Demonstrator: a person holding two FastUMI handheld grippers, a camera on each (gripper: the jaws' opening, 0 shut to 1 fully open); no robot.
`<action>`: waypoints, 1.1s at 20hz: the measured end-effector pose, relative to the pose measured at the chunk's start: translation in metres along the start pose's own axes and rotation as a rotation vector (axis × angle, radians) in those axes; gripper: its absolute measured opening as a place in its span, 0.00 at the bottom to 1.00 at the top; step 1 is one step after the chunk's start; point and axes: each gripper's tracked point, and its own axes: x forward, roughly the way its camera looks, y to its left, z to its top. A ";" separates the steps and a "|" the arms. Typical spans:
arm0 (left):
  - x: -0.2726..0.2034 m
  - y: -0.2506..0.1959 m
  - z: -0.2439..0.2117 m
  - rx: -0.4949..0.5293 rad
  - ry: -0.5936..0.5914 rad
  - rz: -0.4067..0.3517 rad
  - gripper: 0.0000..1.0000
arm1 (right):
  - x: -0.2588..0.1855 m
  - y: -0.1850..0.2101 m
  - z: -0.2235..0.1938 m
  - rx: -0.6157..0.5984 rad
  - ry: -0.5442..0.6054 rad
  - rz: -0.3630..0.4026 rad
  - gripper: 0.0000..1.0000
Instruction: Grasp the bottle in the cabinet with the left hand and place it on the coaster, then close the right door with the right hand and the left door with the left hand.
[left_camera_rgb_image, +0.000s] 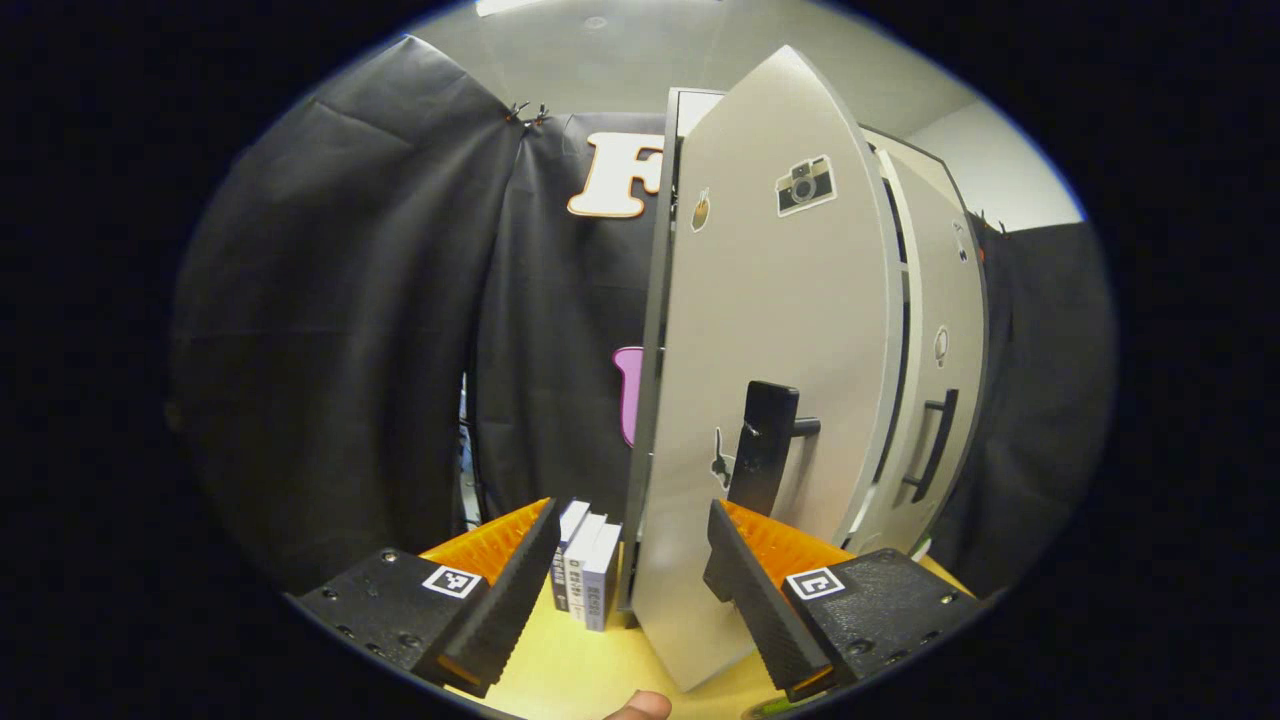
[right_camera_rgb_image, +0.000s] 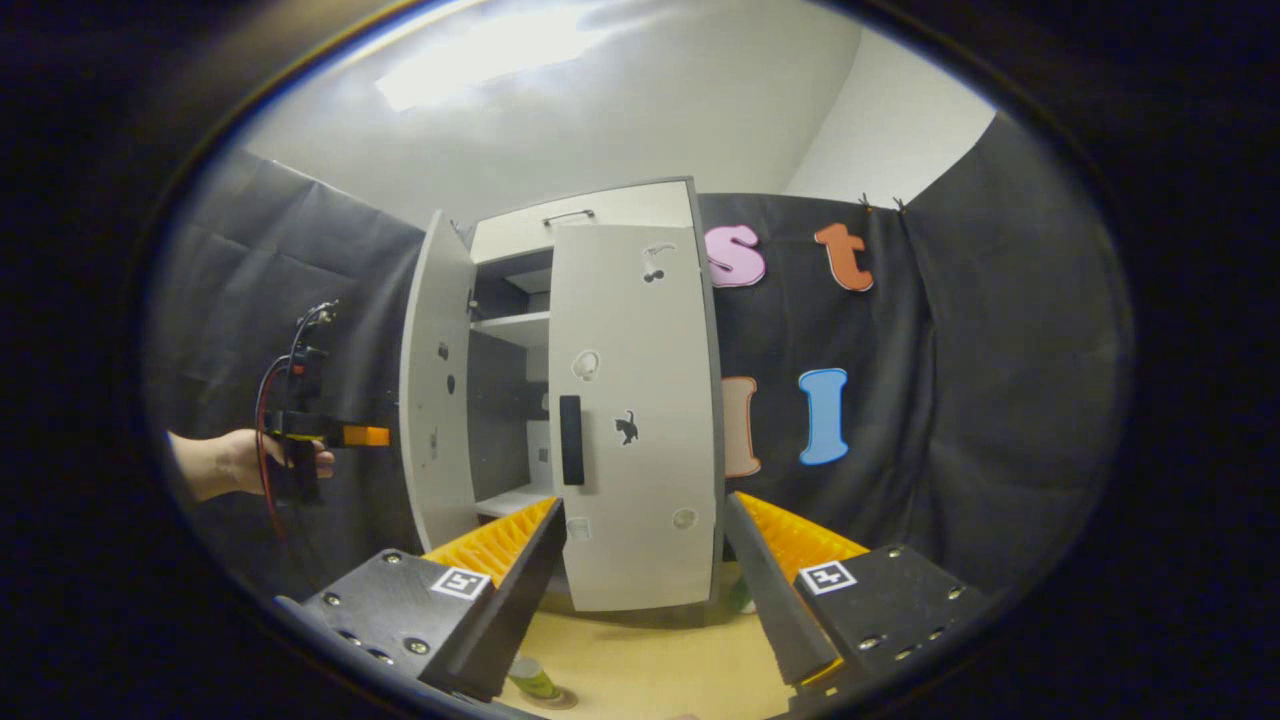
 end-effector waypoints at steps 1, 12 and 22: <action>0.001 -0.011 -0.004 -0.006 0.020 -0.023 0.90 | 0.000 -0.003 0.001 0.002 0.006 -0.016 0.96; 0.005 -0.068 0.001 0.083 -0.005 -0.149 0.95 | -0.013 -0.005 -0.004 -0.037 0.051 -0.070 0.96; -0.012 -0.069 0.002 0.069 -0.017 -0.161 0.95 | -0.012 0.021 -0.003 -0.056 0.064 -0.074 0.96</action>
